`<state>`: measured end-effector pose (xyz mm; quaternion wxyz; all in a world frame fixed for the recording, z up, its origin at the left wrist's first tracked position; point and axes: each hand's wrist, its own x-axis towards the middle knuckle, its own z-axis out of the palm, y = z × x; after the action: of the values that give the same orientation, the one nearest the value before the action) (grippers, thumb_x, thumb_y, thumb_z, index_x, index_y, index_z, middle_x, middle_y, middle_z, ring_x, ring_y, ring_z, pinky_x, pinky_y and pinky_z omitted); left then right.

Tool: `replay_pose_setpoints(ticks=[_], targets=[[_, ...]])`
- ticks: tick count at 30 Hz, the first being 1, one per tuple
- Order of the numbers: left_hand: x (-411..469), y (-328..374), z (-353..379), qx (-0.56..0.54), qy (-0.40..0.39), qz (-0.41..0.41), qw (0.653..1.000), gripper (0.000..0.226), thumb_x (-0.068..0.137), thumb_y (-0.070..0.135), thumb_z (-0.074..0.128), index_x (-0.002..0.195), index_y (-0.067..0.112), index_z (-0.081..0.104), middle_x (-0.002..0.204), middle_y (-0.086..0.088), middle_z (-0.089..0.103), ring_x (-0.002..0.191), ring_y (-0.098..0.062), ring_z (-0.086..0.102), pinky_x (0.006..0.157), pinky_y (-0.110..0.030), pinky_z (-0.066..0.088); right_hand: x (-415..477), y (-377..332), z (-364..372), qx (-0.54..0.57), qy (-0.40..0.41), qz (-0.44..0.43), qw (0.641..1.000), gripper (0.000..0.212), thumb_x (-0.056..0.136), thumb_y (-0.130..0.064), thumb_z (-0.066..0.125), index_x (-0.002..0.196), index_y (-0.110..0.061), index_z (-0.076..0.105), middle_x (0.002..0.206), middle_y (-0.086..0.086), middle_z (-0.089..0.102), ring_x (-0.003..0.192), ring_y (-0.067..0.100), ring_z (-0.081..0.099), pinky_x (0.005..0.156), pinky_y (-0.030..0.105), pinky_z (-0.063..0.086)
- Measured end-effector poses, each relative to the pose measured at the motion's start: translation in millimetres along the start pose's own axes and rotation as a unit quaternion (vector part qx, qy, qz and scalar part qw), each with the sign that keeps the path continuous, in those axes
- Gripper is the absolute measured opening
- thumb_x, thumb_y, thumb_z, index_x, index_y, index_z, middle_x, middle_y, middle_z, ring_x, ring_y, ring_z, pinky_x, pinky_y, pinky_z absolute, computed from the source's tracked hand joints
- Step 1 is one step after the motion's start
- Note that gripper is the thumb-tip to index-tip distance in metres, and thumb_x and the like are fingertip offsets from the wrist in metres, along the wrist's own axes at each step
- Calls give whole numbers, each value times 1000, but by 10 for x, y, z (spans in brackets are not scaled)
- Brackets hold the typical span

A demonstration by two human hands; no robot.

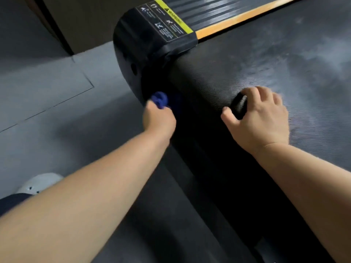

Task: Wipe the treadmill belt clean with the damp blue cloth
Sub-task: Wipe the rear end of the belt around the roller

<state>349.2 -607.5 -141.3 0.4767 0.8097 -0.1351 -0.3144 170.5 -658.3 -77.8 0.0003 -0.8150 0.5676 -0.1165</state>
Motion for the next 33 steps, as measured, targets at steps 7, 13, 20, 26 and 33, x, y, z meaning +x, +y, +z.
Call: replay_pose_setpoints(ticks=[7, 13, 20, 26, 33], targets=[[-77, 136, 209, -93, -82, -60, 990, 18, 86, 5, 46, 100, 15, 51, 85, 2, 52, 75, -16, 51, 66, -27, 45, -1, -5, 8, -22, 4, 7, 1000, 61, 77, -64, 41, 120, -22, 49, 131, 3, 47, 120, 29, 41, 98, 44, 36], [-694, -187, 232, -13, -173, -2, 985, 20, 83, 6, 54, 69, 16, 44, 65, 2, 47, 57, -12, 44, 50, -25, 37, -5, -4, 26, -10, 13, 10, 1000, 57, 78, -61, 40, 118, -22, 51, 132, 6, 48, 120, 31, 42, 98, 44, 36], [285, 111, 126, -141, -40, -78, 986, 42, 84, 7, 45, 122, 21, 53, 115, -5, 57, 98, -24, 56, 90, -41, 52, -15, 5, 36, 15, 20, 6, 1000, 50, 82, -56, 42, 118, -22, 52, 131, 5, 50, 119, 31, 41, 97, 43, 38], [-96, 86, 254, -157, -136, -103, 973, 49, 86, 4, 42, 133, 17, 46, 113, -2, 56, 89, -17, 54, 82, -35, 51, 3, 9, 29, -3, 31, 10, 999, 51, 80, -58, 41, 116, -22, 53, 129, 5, 51, 117, 32, 42, 96, 42, 37], [-627, -212, 340, -140, -198, -132, 961, 40, 83, 13, 51, 120, 27, 55, 108, -2, 64, 95, -24, 60, 91, -43, 51, -2, -22, 30, -11, 37, 3, 999, 53, 79, -57, 39, 117, -23, 54, 126, 8, 52, 115, 34, 43, 93, 43, 40]])
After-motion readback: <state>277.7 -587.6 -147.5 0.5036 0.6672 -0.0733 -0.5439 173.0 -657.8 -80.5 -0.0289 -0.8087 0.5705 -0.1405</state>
